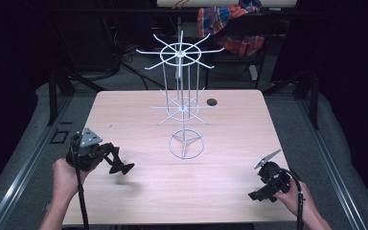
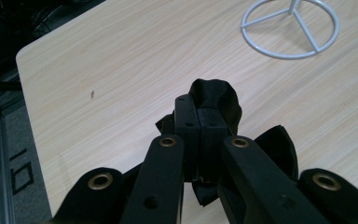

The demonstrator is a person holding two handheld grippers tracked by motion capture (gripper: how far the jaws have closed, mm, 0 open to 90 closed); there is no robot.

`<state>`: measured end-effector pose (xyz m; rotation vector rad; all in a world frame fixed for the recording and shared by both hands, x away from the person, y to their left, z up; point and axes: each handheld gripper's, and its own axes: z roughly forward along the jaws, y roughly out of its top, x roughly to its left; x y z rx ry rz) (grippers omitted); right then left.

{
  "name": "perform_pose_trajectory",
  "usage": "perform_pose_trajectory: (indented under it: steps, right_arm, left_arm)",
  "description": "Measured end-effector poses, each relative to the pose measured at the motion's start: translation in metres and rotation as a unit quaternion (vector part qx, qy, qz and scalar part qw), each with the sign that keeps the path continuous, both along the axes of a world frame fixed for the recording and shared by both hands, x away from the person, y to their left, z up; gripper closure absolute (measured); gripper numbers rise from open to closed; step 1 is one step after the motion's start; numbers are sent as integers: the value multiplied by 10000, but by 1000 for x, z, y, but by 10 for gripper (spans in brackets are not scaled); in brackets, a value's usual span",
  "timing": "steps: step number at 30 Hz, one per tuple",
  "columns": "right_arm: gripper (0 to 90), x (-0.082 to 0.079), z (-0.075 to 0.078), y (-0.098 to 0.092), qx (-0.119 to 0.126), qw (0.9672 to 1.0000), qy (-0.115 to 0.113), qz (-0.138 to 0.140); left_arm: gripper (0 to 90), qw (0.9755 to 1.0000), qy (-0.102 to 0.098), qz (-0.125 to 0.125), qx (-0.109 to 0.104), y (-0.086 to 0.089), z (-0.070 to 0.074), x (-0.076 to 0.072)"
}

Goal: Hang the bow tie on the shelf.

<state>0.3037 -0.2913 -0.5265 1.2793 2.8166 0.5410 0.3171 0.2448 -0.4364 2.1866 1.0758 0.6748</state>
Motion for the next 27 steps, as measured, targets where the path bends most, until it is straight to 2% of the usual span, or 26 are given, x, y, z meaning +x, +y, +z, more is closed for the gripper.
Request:
perform_pose_trajectory:
  steps: [10,11,13,19,20,23,27]
  right_arm:
    - [150,1,1,0,-50,9999,20,113]
    - [150,-1,-1,2,113,9999,-84,-59]
    - [150,0,1,1,-10,10000,-45,70]
    - [150,0,2,1,-85,9999,-29,112]
    - [150,-1,-1,2,103,9999,-62,-12]
    - [150,1,2,1,-30,9999,24,156]
    - [150,0,1,2,-43,9999,9,143]
  left_arm:
    - [891,9998,64,-164,-52,-12,7,6]
    - [891,9998,69,-201,-58,-14,9,7]
    - [891,9998,60,-186,-103,-16,10,8]
    - [890,9996,60,-246,-147,-22,14,10]
    - [890,9995,61,-260,-163,-23,15,11]
    - [890,9993,61,-305,-199,-27,17,13]
    - [890,9992,48,-357,-186,-34,20,16]
